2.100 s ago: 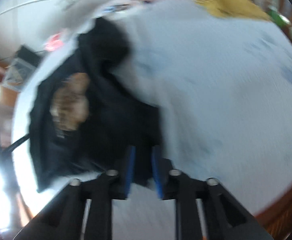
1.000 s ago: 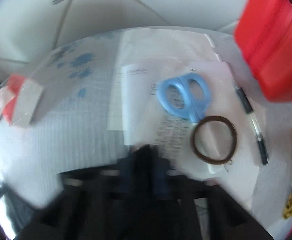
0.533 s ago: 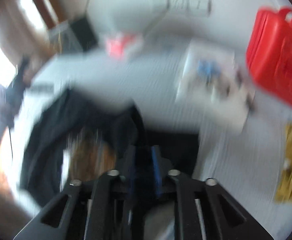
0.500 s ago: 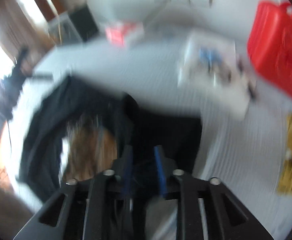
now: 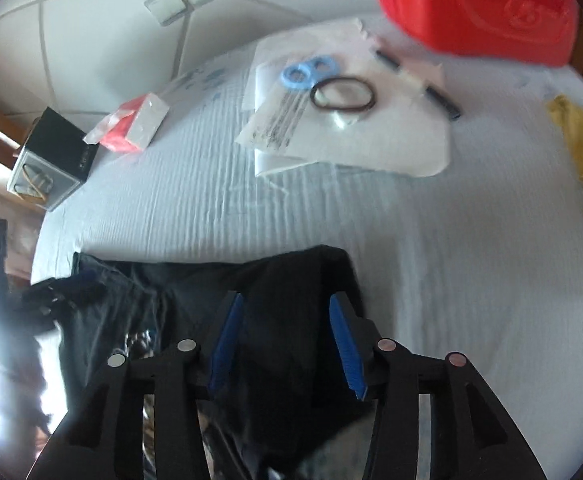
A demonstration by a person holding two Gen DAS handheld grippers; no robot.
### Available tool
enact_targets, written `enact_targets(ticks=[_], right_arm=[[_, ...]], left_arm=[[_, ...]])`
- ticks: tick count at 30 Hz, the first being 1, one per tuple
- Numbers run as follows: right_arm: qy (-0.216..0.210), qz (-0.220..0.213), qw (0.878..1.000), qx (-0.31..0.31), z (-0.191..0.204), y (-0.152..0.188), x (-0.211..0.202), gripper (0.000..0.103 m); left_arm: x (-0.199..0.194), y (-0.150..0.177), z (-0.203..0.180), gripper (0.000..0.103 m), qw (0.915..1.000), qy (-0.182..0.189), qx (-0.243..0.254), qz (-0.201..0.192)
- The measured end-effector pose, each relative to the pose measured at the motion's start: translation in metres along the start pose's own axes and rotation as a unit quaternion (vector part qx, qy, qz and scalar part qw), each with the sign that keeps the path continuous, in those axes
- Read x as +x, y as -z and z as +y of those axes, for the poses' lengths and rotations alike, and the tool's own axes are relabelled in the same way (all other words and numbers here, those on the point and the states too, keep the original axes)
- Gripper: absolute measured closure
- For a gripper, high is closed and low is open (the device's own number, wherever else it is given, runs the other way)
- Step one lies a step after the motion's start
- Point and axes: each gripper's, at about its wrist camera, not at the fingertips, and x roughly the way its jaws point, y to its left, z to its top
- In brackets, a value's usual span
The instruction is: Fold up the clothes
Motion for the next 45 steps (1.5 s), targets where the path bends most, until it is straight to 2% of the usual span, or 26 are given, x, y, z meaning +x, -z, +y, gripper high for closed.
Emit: enact_targets(ticks=[1,3,5,7,10,11,14,16,20,24,26,27,31,34,36,41,42,45], right_arm=[[0.007,0.010,1.000,-0.001,-0.001,-0.003,0.010,0.096],[0.053,0.013,0.999,0.000,-0.011,-0.008,0.023,0.099],[0.043,-0.006,0.998,0.040,-0.026,-0.013,0.026,0.099],[0.044,-0.042,0.995,0.075,-0.037,-0.009,0.009,0.086],[-0.008,-0.069,0.994,0.083,-0.041,0.017,-0.029,0.082],[-0.014,-0.071,0.994,0.076,-0.040,0.035,-0.042,0.081],[-0.014,-0.069,0.995,0.064,-0.036,0.088,-0.071,0.066],[-0.001,-0.060,0.996,0.066,-0.037,0.128,-0.084,0.048],[0.027,-0.031,0.995,0.091,-0.039,0.211,-0.094,0.047],[0.030,-0.009,0.996,0.083,-0.040,0.258,-0.090,0.044],[0.025,-0.006,0.998,0.065,-0.038,0.271,-0.089,0.038],[0.023,-0.006,0.998,0.055,-0.035,0.274,-0.088,0.035],[0.015,-0.008,1.000,0.012,-0.027,0.289,-0.085,0.035],[0.009,-0.010,1.000,-0.020,-0.020,0.299,-0.083,0.035],[0.005,-0.011,0.999,-0.041,-0.016,0.306,-0.082,0.035],[0.025,-0.012,0.996,-0.087,-0.002,0.316,-0.063,0.031],[0.035,-0.028,0.995,-0.093,-0.001,0.319,-0.060,0.029],[0.051,-0.037,0.994,-0.093,-0.001,0.322,-0.058,0.029]], left_arm=[[0.007,0.000,0.000,0.043,0.9999,-0.009,0.002,0.005],[0.013,0.003,0.009,0.043,0.9993,-0.037,-0.002,0.009],[0.008,0.011,0.025,0.043,0.9980,-0.062,-0.011,0.006],[-0.009,0.026,0.046,0.043,0.9962,-0.086,-0.016,-0.002],[-0.045,0.066,0.076,0.039,0.9926,-0.119,-0.019,-0.012],[-0.057,0.082,0.085,0.035,0.9917,-0.126,-0.022,-0.016],[-0.088,0.141,0.109,0.034,0.9912,-0.124,-0.045,-0.015],[-0.096,0.180,0.117,0.034,0.9917,-0.114,-0.059,-0.006],[-0.100,0.253,0.117,0.034,0.9930,-0.093,-0.071,0.013],[-0.097,0.310,0.098,0.034,0.9931,-0.087,-0.074,0.026],[-0.098,0.332,0.087,0.034,0.9922,-0.091,-0.082,0.020],[-0.098,0.339,0.081,0.033,0.9916,-0.095,-0.086,0.017],[-0.097,0.369,0.057,0.033,0.9888,-0.113,-0.097,0.002],[-0.094,0.379,0.045,0.033,0.9847,-0.148,-0.090,-0.010],[-0.092,0.381,0.043,0.029,0.9818,-0.162,-0.097,-0.021],[-0.090,0.386,0.042,0.020,0.9776,-0.177,-0.107,-0.038],[-0.089,0.387,0.042,0.020,0.9771,-0.179,-0.108,-0.040],[-0.088,0.390,0.042,0.021,0.9753,-0.184,-0.112,-0.046]])
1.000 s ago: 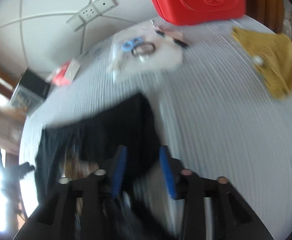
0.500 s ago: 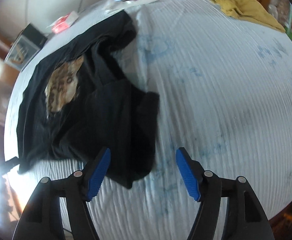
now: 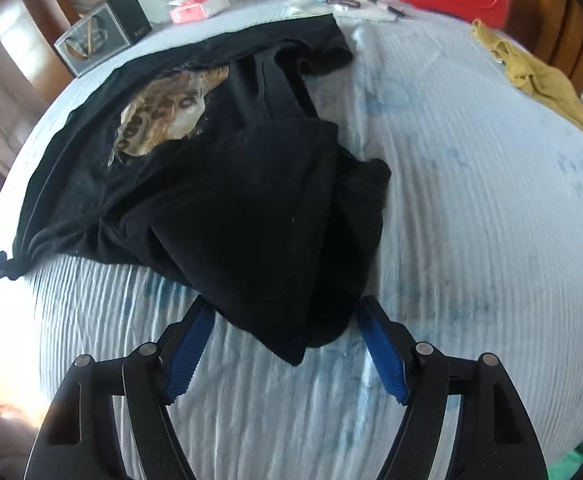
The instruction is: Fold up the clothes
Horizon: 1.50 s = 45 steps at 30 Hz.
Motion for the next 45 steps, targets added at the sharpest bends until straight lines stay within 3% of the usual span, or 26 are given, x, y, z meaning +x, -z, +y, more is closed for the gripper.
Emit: enact_targets(ticks=[2,6,9,10,11,12,14,15,19,23,25,27,31,34,37,38,40,41,42,45], right_arm=[[0.002,-0.011,1.000,0.003,-0.002,0.003,0.000,0.029],[0.021,-0.025,0.999,-0.016,0.002,0.008,0.002,0.028],[0.041,-0.014,0.999,-0.026,0.007,0.005,0.004,0.030],[0.052,-0.010,0.998,-0.029,0.007,0.003,0.003,0.045],[0.063,-0.011,0.998,-0.029,0.007,0.002,0.002,0.058],[0.049,-0.011,0.999,-0.019,0.006,0.000,-0.001,0.081],[0.022,-0.012,1.000,-0.001,0.004,-0.004,-0.007,0.087],[0.020,-0.019,1.000,-0.006,0.007,-0.007,-0.012,0.088],[-0.012,-0.055,0.998,-0.015,0.017,-0.034,-0.048,0.089],[-0.035,-0.074,0.997,-0.008,0.010,-0.093,-0.071,0.089],[-0.036,-0.071,0.997,0.001,0.005,-0.141,-0.067,0.089],[-0.028,-0.061,0.998,0.004,0.003,-0.179,-0.052,0.089],[-0.016,-0.030,0.999,0.041,-0.002,-0.256,-0.003,0.089],[-0.016,-0.007,0.995,0.099,-0.010,-0.279,0.030,0.088],[-0.014,0.006,0.992,0.124,-0.014,-0.269,0.044,0.088],[-0.009,0.007,0.992,0.126,-0.013,-0.263,0.046,0.088],[-0.006,0.007,0.992,0.124,-0.014,-0.251,0.044,0.088],[-0.008,0.005,0.993,0.121,-0.014,-0.245,0.042,0.088],[-0.009,0.004,0.993,0.118,-0.015,-0.240,0.040,0.088],[-0.019,0.007,0.994,0.104,-0.018,-0.227,0.034,0.088]], left_arm=[[0.001,0.002,0.000,0.020,1.0000,-0.003,-0.003,-0.004],[0.007,0.004,0.007,0.002,0.9997,0.003,-0.025,-0.005],[0.012,0.004,0.017,0.000,0.9993,0.016,-0.034,-0.001],[0.011,0.003,0.016,0.004,0.9995,0.018,-0.025,0.002],[0.010,0.001,0.015,0.015,0.9995,0.023,-0.021,0.006],[0.006,-0.002,0.012,0.045,0.9995,0.028,-0.013,0.007],[-0.001,-0.008,0.007,0.086,0.9990,0.044,-0.003,0.008],[-0.004,-0.013,0.005,0.092,0.9991,0.043,-0.001,0.008],[-0.042,-0.049,0.003,0.093,0.9975,0.062,0.008,-0.034],[-0.072,-0.118,0.016,0.095,0.9946,0.087,0.022,-0.052],[-0.066,-0.168,0.022,0.099,0.9947,0.083,0.033,-0.051],[-0.055,-0.214,0.025,0.099,0.9949,0.078,0.044,-0.046],[-0.032,-0.252,0.018,0.099,0.9937,0.097,0.049,-0.028],[-0.015,-0.280,0.013,0.099,0.9924,0.110,0.053,-0.015],[0.002,-0.308,0.008,0.098,0.9907,0.124,0.056,-0.001],[0.007,-0.317,0.006,0.091,0.9900,0.129,0.057,0.004],[0.012,-0.300,0.009,0.063,0.9885,0.137,0.062,0.017],[0.012,-0.286,0.012,0.040,0.9884,0.137,0.063,0.020],[0.013,-0.271,0.013,0.027,0.9886,0.135,0.062,0.024],[0.018,-0.234,0.018,0.027,0.9907,0.119,0.052,0.042]])
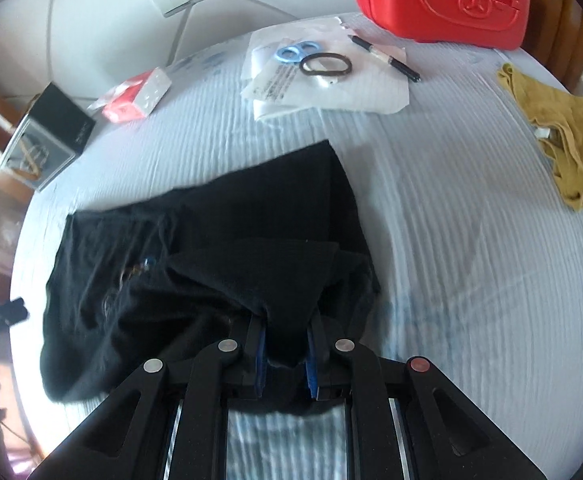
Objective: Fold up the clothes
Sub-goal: 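Grasp the T-shirt hem with both tools and fold it over toward the collar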
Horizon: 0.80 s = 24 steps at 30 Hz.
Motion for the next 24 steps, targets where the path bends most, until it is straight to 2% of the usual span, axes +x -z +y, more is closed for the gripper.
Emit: enact_targets(ticks=[5,6,7,9,11,14,18,22,24], right_arm=[[-0.023,0.004,1.000,-0.014,-0.008,0.008,-0.009,0.088],[-0.025,0.006,0.999,-0.019,-0.009,0.009,-0.010,0.088],[-0.026,0.007,0.999,-0.021,-0.010,0.011,-0.010,0.088],[-0.028,0.010,0.999,-0.023,-0.010,0.015,-0.012,0.088],[-0.030,0.013,0.999,-0.025,-0.010,0.020,-0.017,0.088],[-0.041,0.003,0.998,-0.039,-0.002,0.017,-0.031,0.088],[-0.054,-0.010,0.997,-0.057,0.009,0.011,-0.049,0.088],[-0.042,-0.004,0.998,-0.057,0.015,-0.040,-0.020,0.088],[-0.031,0.007,0.998,-0.061,0.018,-0.064,0.002,0.082]], left_arm=[[0.033,0.037,0.003,0.028,0.9985,-0.018,-0.037,0.037],[0.041,0.042,0.001,0.044,0.9981,-0.026,-0.036,0.044],[0.045,0.045,-0.001,0.055,0.9978,-0.037,-0.031,0.045],[0.041,0.046,-0.005,0.097,0.9975,-0.058,-0.022,0.033],[0.024,0.041,-0.004,0.097,0.9974,-0.063,-0.033,0.012],[-0.017,0.025,-0.007,0.097,0.9941,-0.093,-0.024,-0.050],[-0.054,-0.022,-0.018,0.097,0.9876,-0.115,0.021,-0.105],[-0.035,-0.096,-0.013,0.097,0.9850,-0.133,0.033,-0.105],[-0.005,-0.124,-0.006,0.093,0.9880,-0.134,0.032,-0.070]])
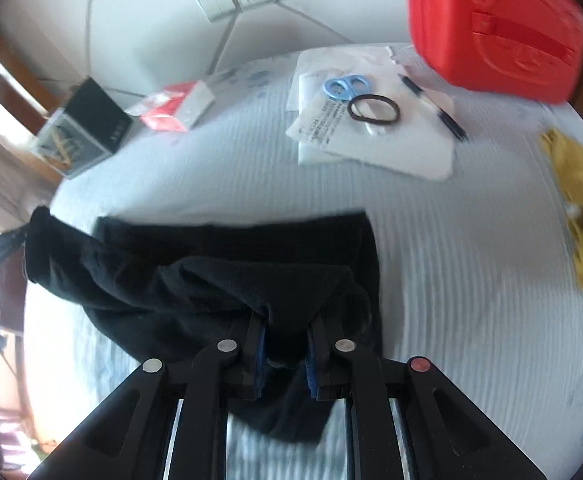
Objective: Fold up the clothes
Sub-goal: 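Grasp the T-shirt hem with both tools and fold it over toward the collar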
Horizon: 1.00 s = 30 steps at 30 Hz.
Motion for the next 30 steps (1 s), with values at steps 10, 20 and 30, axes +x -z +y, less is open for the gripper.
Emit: enact_targets(ticks=[10,20,30], right_arm=[[0.002,-0.001,0.998,0.064,-0.024,0.029,-0.021,0.066],[-0.021,-0.001,0.994,0.107,-0.015,0.085,-0.005,0.052],[-0.029,0.016,0.999,0.002,0.014,0.120,-0.042,0.095]], left_arm=[[0.022,0.026,0.040,0.040,0.9952,0.064,-0.064,0.037],[0.056,0.065,0.021,0.045,0.9975,0.041,-0.054,0.018],[-0.008,0.130,0.054,0.089,0.9915,0.085,-0.098,0.005]])
